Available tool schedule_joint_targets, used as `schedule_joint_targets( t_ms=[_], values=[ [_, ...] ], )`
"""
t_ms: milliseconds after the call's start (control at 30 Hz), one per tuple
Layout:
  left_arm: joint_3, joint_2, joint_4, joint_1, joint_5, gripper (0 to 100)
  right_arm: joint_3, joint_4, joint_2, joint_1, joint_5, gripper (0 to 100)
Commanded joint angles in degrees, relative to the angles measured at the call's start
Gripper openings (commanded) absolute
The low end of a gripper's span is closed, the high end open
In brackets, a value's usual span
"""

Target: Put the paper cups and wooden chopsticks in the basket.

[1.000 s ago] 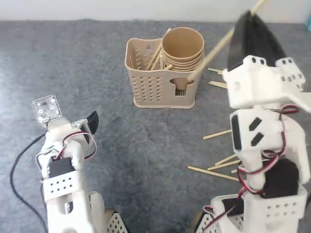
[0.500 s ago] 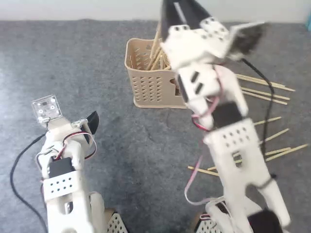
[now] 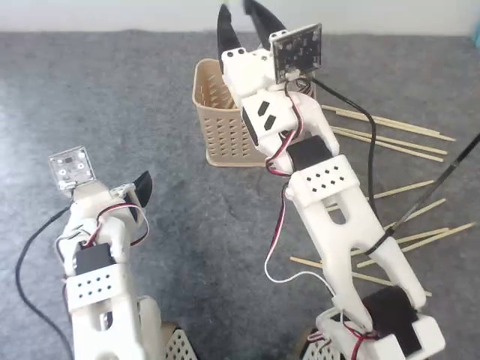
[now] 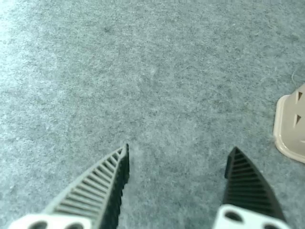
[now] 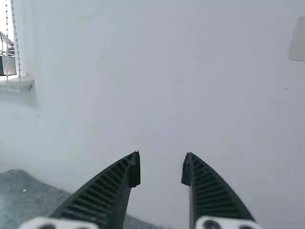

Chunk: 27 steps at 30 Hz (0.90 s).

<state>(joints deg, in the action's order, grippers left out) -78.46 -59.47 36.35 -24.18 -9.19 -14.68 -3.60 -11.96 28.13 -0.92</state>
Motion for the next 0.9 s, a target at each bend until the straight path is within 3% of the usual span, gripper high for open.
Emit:
schedule_joint_targets(
  t_ms=[0,100,233,333,467,667,867],
  values=[
    [0.57,0.35,-1.58,-0.18,0.53,31,5.54,3.03,-1.45,0.13,0.53,13.1],
    [0.57,0.35,-1.58,-0.18,0.53,31,7.91,10.15,-5.67,-0.04,0.53,7.1],
    [0.57,0.35,-1.58,-0.26,0.53,31,10.9,28.35,-15.52,-3.03,0.53,3.9],
    [0.57,0.35,-1.49,-0.26,0.53,31,15.82,44.62,-20.18,-10.07,0.7,4.5],
    [0.48,0.35,-1.49,-0.26,0.53,31,22.51,58.68,-18.77,-22.02,0.7,8.1],
    [0.48,0.35,-1.49,-0.26,0.53,31,25.32,63.16,-10.95,-33.1,-0.09,3.2],
    [0.48,0.35,-1.41,-0.35,0.53,31,25.41,61.05,2.07,-38.81,-7.74,0.9]
  ],
)
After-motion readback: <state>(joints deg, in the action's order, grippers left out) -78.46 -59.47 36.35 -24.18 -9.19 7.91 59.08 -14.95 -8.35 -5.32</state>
